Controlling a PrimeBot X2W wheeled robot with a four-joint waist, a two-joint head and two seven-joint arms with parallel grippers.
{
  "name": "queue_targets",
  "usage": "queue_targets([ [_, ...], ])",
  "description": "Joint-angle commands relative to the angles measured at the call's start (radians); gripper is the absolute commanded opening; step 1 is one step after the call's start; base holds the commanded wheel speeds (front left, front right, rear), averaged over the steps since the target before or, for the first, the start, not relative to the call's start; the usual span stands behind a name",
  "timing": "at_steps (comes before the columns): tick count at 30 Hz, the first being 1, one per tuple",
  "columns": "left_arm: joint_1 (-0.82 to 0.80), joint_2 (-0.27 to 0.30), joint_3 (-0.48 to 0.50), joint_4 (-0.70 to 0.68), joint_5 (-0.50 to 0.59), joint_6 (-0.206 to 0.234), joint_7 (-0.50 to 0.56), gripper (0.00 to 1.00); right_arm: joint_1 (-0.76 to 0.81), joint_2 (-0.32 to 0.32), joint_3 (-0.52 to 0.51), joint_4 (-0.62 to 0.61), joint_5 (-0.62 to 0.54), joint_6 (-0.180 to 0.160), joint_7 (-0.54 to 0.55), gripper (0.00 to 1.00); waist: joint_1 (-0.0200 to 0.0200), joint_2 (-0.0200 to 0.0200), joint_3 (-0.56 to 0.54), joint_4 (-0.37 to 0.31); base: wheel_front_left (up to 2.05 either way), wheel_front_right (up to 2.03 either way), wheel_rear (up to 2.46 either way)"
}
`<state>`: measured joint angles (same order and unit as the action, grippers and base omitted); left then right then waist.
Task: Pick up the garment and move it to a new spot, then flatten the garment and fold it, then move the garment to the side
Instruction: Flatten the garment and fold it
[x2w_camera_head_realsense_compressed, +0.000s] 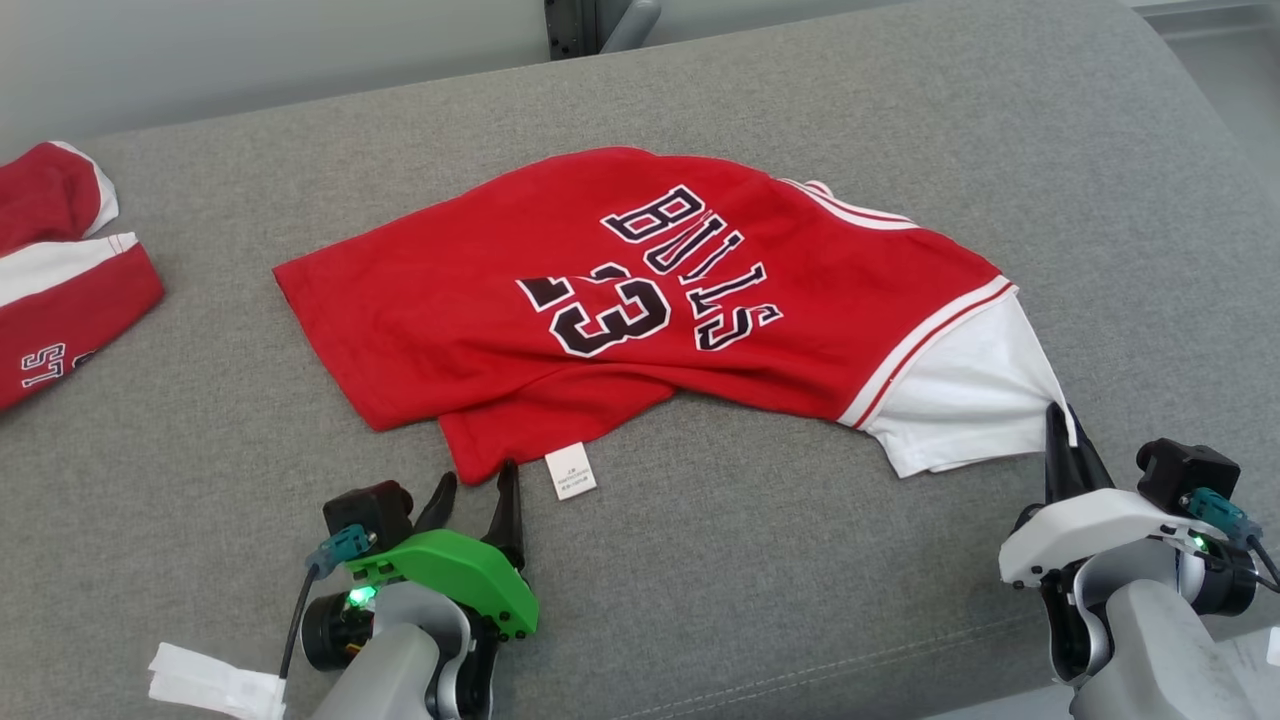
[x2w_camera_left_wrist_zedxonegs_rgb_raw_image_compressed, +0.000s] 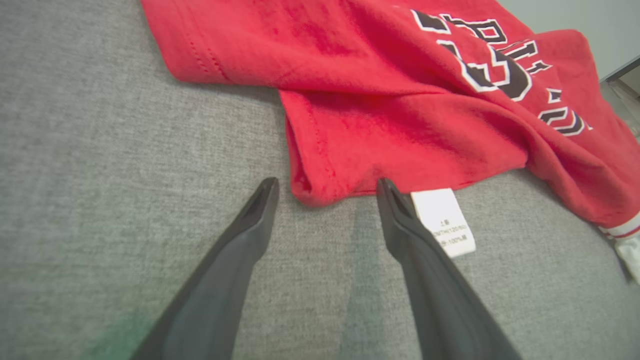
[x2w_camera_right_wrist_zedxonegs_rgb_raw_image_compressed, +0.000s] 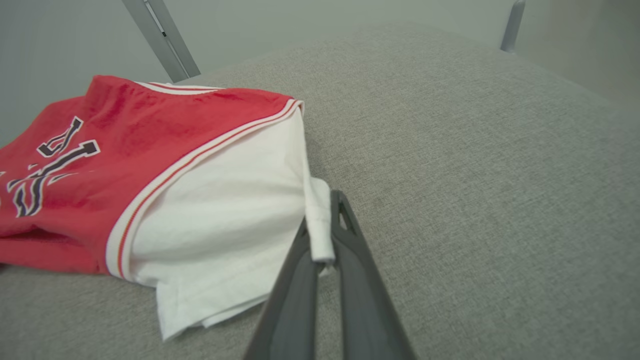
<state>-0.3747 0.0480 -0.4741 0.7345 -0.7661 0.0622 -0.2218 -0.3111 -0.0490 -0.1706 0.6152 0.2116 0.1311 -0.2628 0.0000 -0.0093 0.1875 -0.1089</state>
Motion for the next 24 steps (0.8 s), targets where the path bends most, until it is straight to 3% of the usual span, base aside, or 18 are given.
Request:
queue_targets([
  [1,-0.008,0.004,-0.004,0.012,-0.010,0.008,0.003,0.97,0.005,-0.003,0.001,-0.003,0.005,-0.001,-0.003,0.00,0.0000,0.0093,0.001,-0.001,0.00,0.00,0.00],
  [3,-0.028,0.004,-0.030,0.045,-0.026,0.018,0.006,0.40,0.000,-0.003,0.009,-0.005,0.009,-0.001,-0.003,0.00,0.0000,0.0093,0.005,-0.004,0.00,0.00,0.00],
  [6,-0.047,0.001,-0.062,0.073,-0.024,0.021,0.006,0.00,-0.006,-0.003,0.017,-0.007,0.010,-0.001,-0.003,0.00,0.0000,0.0093,0.008,-0.006,0.00,0.00,0.00],
  [15,-0.095,0.003,-0.103,0.076,-0.019,0.010,-0.033,0.00,-0.006,-0.003,0.016,-0.032,0.013,-0.001,-0.004,0.00,0.0000,0.0093,-0.001,0.002,0.00,0.00,0.00],
  [19,-0.099,0.012,-0.057,0.010,0.009,0.010,-0.045,0.00,-0.002,-0.003,0.024,-0.069,0.037,-0.001,-0.004,0.00,0.0000,0.0093,-0.016,0.012,0.00,0.00,0.00],
  [24,-0.033,0.038,0.050,-0.185,0.114,0.035,-0.043,0.00,0.006,-0.003,0.041,-0.145,0.093,-0.001,-0.004,0.00,0.0000,0.0093,-0.040,0.025,0.00,0.00,0.00],
])
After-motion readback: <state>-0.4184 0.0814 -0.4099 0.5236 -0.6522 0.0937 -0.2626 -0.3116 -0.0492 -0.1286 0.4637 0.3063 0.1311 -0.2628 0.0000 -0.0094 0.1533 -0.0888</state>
